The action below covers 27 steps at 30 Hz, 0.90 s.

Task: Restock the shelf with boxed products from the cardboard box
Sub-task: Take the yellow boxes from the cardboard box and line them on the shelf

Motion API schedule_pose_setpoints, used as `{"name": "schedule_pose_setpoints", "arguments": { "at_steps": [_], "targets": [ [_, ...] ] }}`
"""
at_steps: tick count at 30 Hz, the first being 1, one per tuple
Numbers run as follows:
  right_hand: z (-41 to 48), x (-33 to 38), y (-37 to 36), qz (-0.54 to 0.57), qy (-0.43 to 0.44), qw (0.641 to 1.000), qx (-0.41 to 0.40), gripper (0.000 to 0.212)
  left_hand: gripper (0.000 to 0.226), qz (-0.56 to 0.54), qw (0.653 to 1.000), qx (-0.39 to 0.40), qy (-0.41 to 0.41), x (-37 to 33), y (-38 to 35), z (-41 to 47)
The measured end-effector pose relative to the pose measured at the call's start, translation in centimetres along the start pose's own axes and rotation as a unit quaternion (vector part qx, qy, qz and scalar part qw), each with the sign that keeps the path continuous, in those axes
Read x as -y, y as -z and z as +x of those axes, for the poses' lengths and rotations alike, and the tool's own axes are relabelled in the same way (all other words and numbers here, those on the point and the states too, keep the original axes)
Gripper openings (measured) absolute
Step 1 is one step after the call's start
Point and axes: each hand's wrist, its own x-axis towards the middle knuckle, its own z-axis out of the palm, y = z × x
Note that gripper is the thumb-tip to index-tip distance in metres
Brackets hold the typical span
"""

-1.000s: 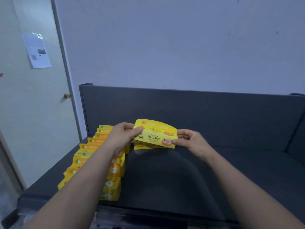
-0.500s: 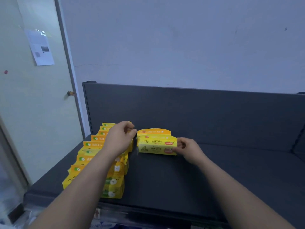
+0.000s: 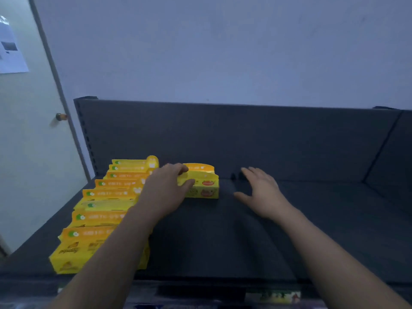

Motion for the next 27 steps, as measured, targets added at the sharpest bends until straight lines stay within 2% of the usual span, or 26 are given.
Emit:
{"name": "schedule_pose_setpoints", "arguments": {
  "at_steps": [5, 10, 16, 20, 23, 27],
  "targets": [
    [-5.7, -3.2, 2.1, -0.03, -0.026, 0.999, -0.018, 0.075, 0.044, 0.009, 0.996, 0.065, -0.064, -5.4, -3.0, -1.1],
    [-12.7, -8.1, 4.6, -0.047, -0.082, 0.995, -0.039, 0.072, 0.043, -0.023, 0.981, 0.097, -0.167, -12.6, -7.2, -2.7],
    [-23.7, -15.5, 8.0, -0.052, -0.17, 0.981, -0.073, 0.07, 0.043, -0.114, 0.947, 0.152, -0.26, -24.5, -12.8, -6.6],
    [-32.3, -20.9, 10.7, -0.067, -0.255, 0.961, -0.081, 0.068, 0.051, -0.149, 0.916, 0.205, -0.311, -33.7, -17.1, -10.1],
    [-39.4, -25.3, 12.0, -0.062, -0.327, 0.938, -0.094, 0.066, 0.042, -0.159, 0.886, 0.254, -0.352, -40.8, -20.6, -13.7],
    [-49.0, -30.6, 12.3, -0.064, -0.431, 0.895, -0.094, 0.065, 0.041, -0.181, 0.843, 0.311, -0.4, -49.1, -25.2, -19.9]
  ]
}}
